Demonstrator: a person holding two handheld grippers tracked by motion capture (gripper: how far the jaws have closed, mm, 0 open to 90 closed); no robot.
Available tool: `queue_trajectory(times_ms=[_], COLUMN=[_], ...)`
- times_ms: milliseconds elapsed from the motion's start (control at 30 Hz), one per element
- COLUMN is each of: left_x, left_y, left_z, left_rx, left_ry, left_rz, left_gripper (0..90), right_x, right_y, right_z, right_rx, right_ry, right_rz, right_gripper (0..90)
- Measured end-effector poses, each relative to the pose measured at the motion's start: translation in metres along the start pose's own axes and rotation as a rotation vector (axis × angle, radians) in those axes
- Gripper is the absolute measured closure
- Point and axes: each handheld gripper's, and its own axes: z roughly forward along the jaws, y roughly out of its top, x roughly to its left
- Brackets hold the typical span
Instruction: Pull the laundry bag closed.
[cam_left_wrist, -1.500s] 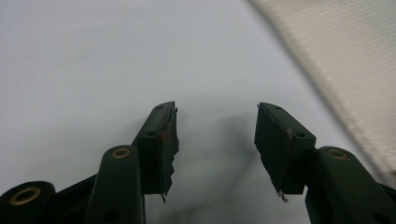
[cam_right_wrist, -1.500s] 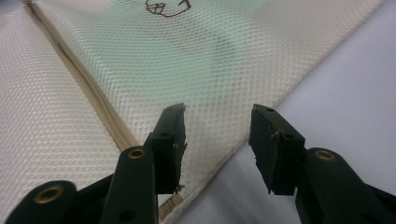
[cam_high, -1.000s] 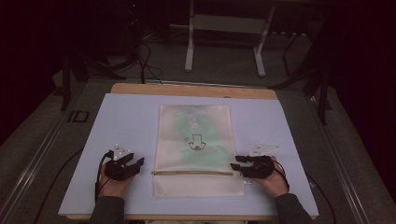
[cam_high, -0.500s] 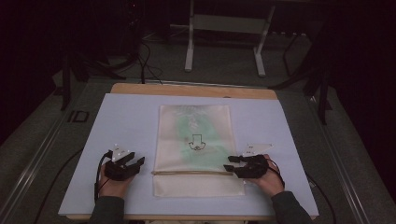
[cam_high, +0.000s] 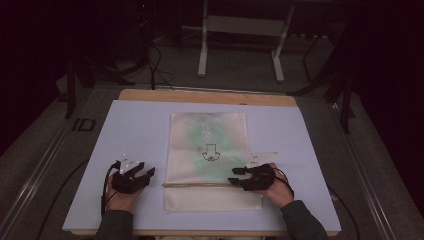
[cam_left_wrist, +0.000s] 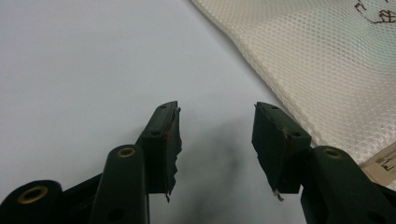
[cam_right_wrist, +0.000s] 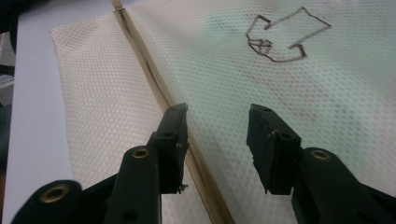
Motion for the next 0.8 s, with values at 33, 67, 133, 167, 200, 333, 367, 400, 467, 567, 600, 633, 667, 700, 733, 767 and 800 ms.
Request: queue_trajectory(times_ms=[33, 67, 133, 167, 200, 333, 367, 400, 467, 567, 600, 633, 667, 700, 733, 767, 800], left_x=[0.0, 0.0, 0.001, 0.001, 0.001, 0.0, 0.0, 0.0, 0.0, -0.001, -0.001, -0.001, 0.0, 0.0, -0.001, 0.0, 0.0], left_y=[0.0, 0.0, 0.0, 0.0, 0.0, -0.001, -0.001, -0.001, -0.001, -0.001, -0.001, -0.001, -0.001, -0.001, -0.001, -0.001, -0.001], left_z=[0.0, 0.0, 0.0, 0.0, 0.0, 0.001, 0.001, 0.001, 0.001, 0.001, 0.001, 0.001, 0.001, 0.001, 0.001, 0.001, 0.001], left_rx=[-0.003, -0.005, -0.004, -0.005, -0.005, 0.0, 0.0, 0.0, -0.001, 0.001, 0.001, -0.001, 0.0, -0.001, 0.0, 0.0, 0.0], left_ry=[0.001, 0.0, -0.004, -0.004, -0.004, 0.004, 0.003, 0.003, 0.002, 0.003, 0.003, 0.001, 0.001, 0.001, 0.002, 0.001, 0.001], left_rz=[-0.002, -0.006, -0.012, -0.011, -0.011, 0.004, 0.003, 0.001, 0.005, 0.007, 0.007, 0.005, 0.005, 0.004, 0.004, 0.004, 0.004], left_gripper=[51.3, 51.3, 51.3, 51.3, 51.3, 51.3, 51.3, 51.2, 51.2, 51.2, 51.2, 51.2, 51.2, 51.2, 51.1, 51.1, 50.8], right_x=[0.001, 0.002, 0.003, 0.004, 0.005, 0.008, 0.01, 0.01, 0.012, 0.016, 0.016, 0.017, 0.018, 0.019, 0.02, 0.021, 0.021], right_y=[0.001, 0.003, 0.007, 0.009, 0.01, 0.015, 0.018, 0.019, 0.022, 0.027, 0.027, 0.03, 0.031, 0.032, 0.033, 0.035, 0.035], right_z=[0.002, 0.004, 0.008, 0.01, 0.011, 0.016, 0.019, 0.02, 0.023, 0.029, 0.029, 0.033, 0.035, 0.036, 0.038, 0.04, 0.04], right_rx=[-0.001, 0.001, -0.005, -0.007, -0.005, 0.001, 0.005, 0.006, 0.006, 0.01, 0.01, 0.017, 0.018, 0.022, 0.022, 0.022, 0.022], right_ry=[0.004, 0.009, 0.041, 0.045, 0.046, 0.054, 0.06, 0.063, 0.07, 0.082, 0.082, 0.09, 0.093, 0.097, 0.101, 0.105, 0.105], right_rz=[-0.003, -0.006, -0.008, -0.009, -0.01, -0.026, -0.035, -0.042, -0.051, -0.064, -0.064, -0.07, -0.073, -0.073, -0.077, -0.08, -0.08], right_gripper=[58.7, 59.0, 60.3, 60.8, 61.1, 62.2, 62.7, 62.8, 62.9, 63.1, 63.1, 63.2, 63.3, 63.4, 63.5, 63.5, 63.5])
